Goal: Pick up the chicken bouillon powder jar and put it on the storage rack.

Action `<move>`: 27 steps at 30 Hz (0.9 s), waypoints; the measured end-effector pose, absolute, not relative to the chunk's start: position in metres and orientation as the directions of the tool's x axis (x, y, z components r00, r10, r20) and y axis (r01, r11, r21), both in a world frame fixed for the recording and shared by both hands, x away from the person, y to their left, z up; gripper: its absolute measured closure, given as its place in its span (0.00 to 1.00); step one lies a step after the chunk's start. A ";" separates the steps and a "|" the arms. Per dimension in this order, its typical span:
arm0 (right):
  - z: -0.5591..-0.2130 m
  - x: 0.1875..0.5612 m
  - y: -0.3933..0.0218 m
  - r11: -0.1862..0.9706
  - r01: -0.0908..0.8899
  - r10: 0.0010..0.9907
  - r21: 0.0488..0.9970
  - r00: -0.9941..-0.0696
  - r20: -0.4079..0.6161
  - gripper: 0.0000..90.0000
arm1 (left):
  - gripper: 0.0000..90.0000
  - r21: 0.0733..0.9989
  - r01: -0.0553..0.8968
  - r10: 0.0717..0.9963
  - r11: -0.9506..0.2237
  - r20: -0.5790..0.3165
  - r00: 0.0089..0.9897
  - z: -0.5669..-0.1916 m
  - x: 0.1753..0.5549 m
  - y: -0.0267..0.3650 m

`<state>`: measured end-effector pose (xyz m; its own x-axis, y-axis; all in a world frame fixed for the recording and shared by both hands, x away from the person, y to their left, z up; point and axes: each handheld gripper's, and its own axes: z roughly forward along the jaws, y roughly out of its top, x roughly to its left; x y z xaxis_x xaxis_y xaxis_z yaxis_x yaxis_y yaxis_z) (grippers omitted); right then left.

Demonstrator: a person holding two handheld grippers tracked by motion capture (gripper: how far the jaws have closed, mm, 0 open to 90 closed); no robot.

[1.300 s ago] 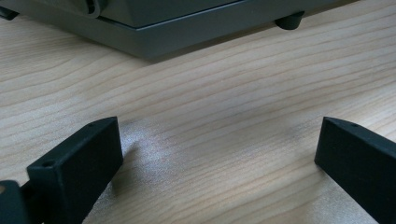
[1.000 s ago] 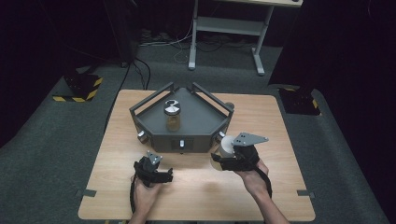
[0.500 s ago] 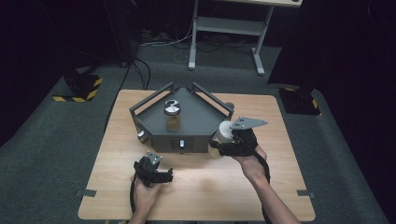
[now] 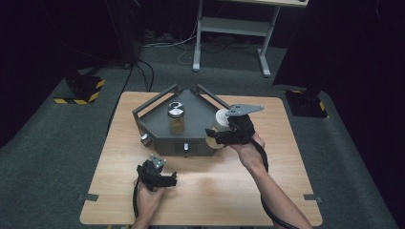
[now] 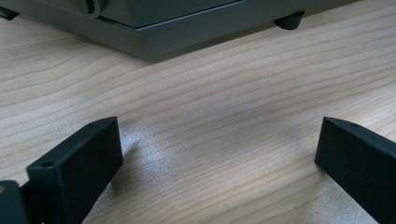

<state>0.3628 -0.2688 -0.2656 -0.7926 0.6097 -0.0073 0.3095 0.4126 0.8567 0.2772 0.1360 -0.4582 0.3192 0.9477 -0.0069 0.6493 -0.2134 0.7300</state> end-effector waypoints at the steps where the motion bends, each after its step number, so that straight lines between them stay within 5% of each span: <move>1: -0.265 0.365 -0.268 0.412 0.311 0.611 0.856 -0.792 -0.007 0.36 | 0.01 0.731 0.649 0.948 -0.213 -0.007 0.319 -0.458 0.277 0.136; 27: -0.266 0.411 -0.225 0.423 0.385 0.695 0.820 -0.719 -0.021 0.36 | 0.01 0.730 0.649 0.947 -0.215 -0.005 0.320 -0.458 0.277 0.136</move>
<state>0.4105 -0.2253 -0.2656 -0.7190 0.6947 -0.0210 0.3847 0.4229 0.8205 0.2772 0.1361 -0.4582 0.3199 0.9474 -0.0054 0.6488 -0.2149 0.7300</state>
